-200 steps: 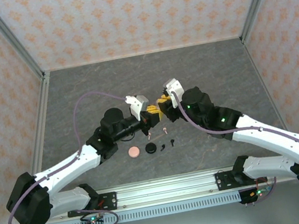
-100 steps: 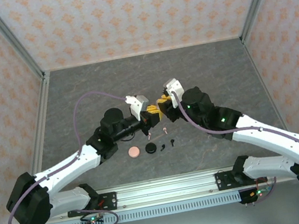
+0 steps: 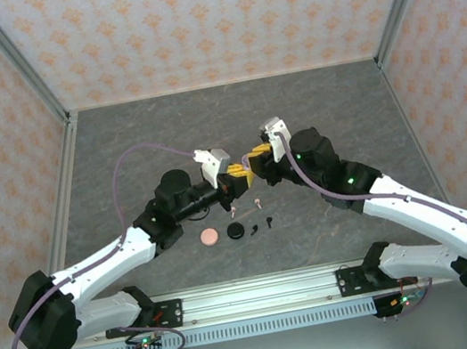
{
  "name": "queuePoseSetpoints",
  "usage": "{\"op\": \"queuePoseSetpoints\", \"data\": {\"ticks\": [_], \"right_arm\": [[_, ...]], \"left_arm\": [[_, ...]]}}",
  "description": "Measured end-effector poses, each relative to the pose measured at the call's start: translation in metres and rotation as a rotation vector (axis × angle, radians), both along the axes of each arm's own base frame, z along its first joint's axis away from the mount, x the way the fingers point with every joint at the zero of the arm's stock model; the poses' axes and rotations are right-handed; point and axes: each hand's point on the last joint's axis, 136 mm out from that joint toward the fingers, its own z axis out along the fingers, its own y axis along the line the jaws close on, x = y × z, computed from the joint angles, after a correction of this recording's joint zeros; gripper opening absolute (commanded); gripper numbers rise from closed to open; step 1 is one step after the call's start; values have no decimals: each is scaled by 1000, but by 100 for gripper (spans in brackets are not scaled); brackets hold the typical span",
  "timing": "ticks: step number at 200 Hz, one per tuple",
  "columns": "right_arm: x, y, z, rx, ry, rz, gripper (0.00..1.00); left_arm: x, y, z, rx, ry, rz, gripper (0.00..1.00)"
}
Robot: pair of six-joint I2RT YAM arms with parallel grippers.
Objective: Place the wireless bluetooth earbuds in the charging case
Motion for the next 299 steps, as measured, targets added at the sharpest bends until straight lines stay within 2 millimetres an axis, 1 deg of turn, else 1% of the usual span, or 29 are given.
{"op": "queuePoseSetpoints", "data": {"ticks": [34,175,230,265,299], "right_arm": [[0,1,-2,12,19,6,23],[2,1,2,16,35,-2,22],[7,-1,10,27,-9,-20,21],[9,0,17,39,-40,-21,21],[10,0,22,47,-63,-22,21]], "left_arm": [[0,0,-1,2,2,1,0],[1,1,0,-5,4,10,0],[3,2,5,-37,18,26,0],[5,2,12,-61,25,34,0],[7,-1,13,-74,43,36,0]]}}
